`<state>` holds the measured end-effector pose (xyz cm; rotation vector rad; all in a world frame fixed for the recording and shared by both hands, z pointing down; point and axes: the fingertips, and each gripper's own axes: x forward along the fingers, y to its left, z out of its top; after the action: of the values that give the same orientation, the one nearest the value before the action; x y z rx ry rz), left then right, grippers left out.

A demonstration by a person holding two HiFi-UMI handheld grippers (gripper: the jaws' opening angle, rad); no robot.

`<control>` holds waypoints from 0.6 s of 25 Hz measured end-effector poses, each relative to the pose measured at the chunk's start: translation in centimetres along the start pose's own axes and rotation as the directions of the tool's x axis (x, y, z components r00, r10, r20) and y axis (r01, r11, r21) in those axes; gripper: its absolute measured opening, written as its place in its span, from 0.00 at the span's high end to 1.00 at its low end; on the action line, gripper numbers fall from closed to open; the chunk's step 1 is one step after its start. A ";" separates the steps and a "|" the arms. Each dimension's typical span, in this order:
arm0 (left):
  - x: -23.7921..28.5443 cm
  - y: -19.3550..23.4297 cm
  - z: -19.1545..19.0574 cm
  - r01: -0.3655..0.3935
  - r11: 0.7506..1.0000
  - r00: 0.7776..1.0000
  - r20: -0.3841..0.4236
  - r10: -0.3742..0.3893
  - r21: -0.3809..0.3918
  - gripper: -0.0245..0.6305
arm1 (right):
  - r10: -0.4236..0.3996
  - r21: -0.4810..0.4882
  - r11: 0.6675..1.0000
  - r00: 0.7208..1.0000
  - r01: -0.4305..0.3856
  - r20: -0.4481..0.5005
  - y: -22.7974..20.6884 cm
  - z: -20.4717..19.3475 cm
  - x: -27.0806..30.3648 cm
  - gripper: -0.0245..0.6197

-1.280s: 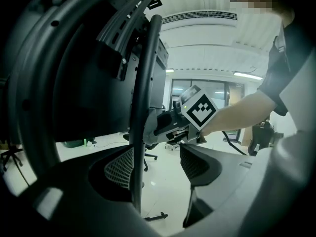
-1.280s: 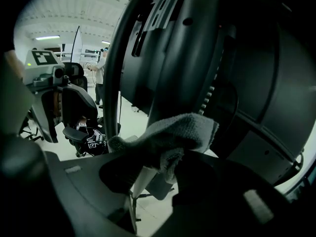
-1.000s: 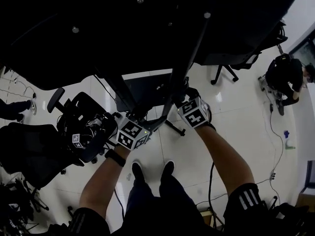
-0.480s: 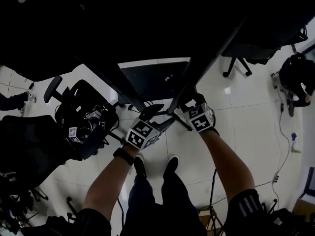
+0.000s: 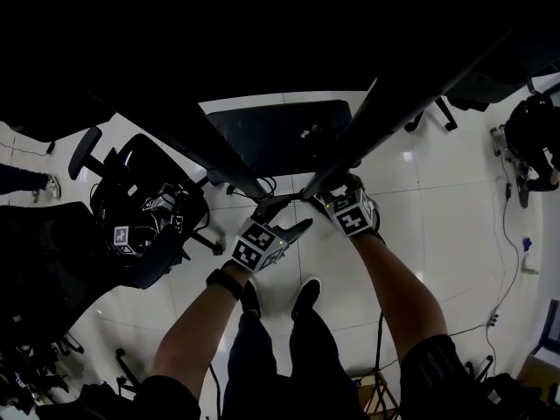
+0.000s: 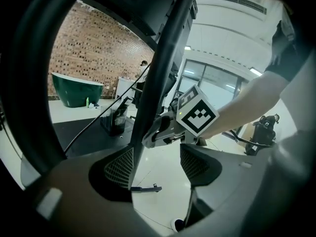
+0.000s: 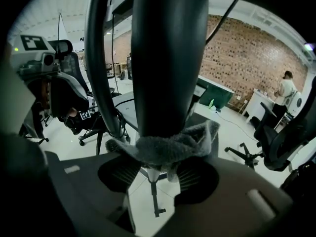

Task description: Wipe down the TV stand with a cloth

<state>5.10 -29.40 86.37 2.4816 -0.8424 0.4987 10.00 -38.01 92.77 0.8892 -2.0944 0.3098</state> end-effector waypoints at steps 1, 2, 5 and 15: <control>0.1 0.3 -0.4 0.003 1.000 1.000 -0.003 -0.003 -0.014 0.48 | 0.002 0.021 1.000 1.000 -0.001 -0.009 0.0 -0.6 0.6 0.64; 0.2 0.5 -0.7 0.004 1.000 1.000 -0.006 -0.005 -0.026 0.48 | 0.004 0.046 0.999 1.000 -0.003 -0.018 0.0 -1.2 1.1 0.63; 0.6 1.4 -1.8 -0.003 1.000 1.000 -0.017 0.002 -0.030 0.48 | 0.014 0.093 0.996 1.000 -0.012 -0.028 0.1 -2.2 2.3 0.63; 0.6 0.3 -1.6 0.025 0.999 0.999 -0.021 -0.025 -0.023 0.48 | 0.024 0.093 0.996 0.997 -0.016 -0.078 0.2 -3.8 2.8 0.68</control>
<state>5.05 -29.04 88.06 2.4585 -0.8034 0.5031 10.94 -37.32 97.30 0.8956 -2.0303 0.4482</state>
